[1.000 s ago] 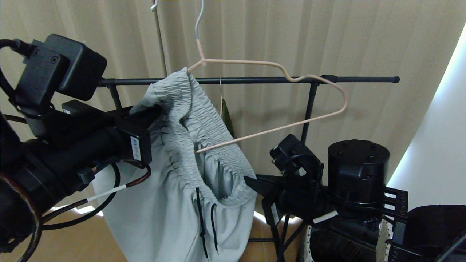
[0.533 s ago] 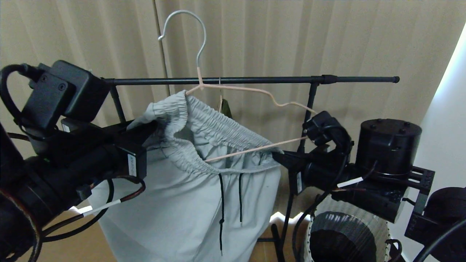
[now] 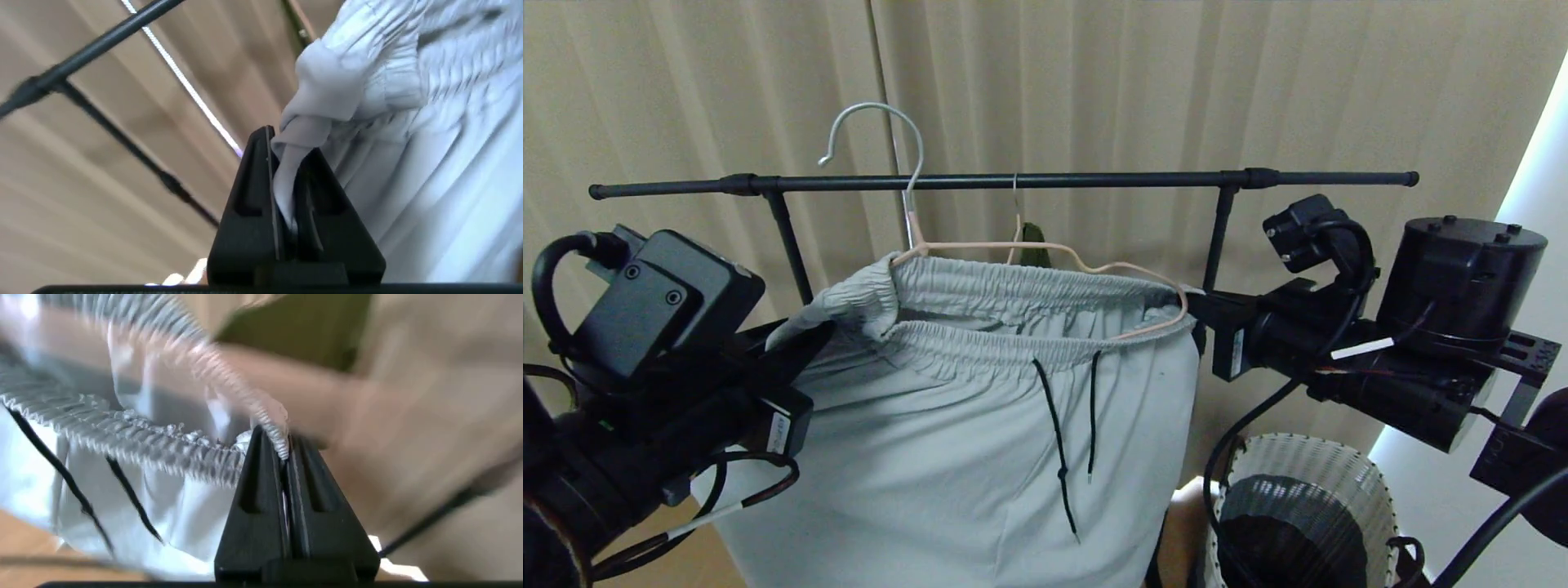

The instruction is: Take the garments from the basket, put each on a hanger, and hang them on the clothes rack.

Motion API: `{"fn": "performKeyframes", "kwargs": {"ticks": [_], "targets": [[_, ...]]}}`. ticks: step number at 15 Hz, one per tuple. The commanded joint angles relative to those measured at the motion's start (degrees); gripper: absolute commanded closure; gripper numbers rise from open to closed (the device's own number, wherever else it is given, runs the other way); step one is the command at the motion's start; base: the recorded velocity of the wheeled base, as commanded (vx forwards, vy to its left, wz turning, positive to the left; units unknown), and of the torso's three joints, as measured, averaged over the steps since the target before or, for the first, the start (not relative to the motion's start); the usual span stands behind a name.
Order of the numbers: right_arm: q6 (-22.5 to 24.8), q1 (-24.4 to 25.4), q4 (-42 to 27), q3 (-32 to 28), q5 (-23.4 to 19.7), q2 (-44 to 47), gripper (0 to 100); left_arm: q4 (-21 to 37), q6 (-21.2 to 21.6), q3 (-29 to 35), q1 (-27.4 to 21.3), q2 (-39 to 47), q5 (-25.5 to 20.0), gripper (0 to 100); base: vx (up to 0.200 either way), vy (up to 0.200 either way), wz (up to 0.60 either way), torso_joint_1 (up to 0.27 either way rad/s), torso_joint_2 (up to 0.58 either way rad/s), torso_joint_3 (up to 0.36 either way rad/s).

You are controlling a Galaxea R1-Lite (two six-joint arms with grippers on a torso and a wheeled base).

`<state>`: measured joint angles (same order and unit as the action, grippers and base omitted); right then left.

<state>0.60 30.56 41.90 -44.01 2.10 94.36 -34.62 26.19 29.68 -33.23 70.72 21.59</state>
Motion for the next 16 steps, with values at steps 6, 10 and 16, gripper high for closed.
{"fn": "performKeyframes", "kwargs": {"ticks": [6, 10, 16], "targets": [[0.11, -0.24, -2.17, -2.84, 0.01, -0.14, 100, -0.01, 2.12, -1.38, 1.06, 0.03, 0.12, 100, 0.0, 0.0, 0.0, 0.0, 0.0, 0.0], [0.11, 1.34, -9.73, -8.64, 0.01, -0.49, 100, 0.08, 6.16, -3.49, 1.15, 0.56, -0.5, 100, 0.0, 0.0, 0.0, 0.0, 0.0, 0.0], [0.46, 1.96, -19.31, -9.96, 0.1, -2.16, 100, -0.1, 11.26, -3.49, 6.51, 1.26, -2.34, 100, 0.0, 0.0, 0.0, 0.0, 0.0, 0.0]]}}
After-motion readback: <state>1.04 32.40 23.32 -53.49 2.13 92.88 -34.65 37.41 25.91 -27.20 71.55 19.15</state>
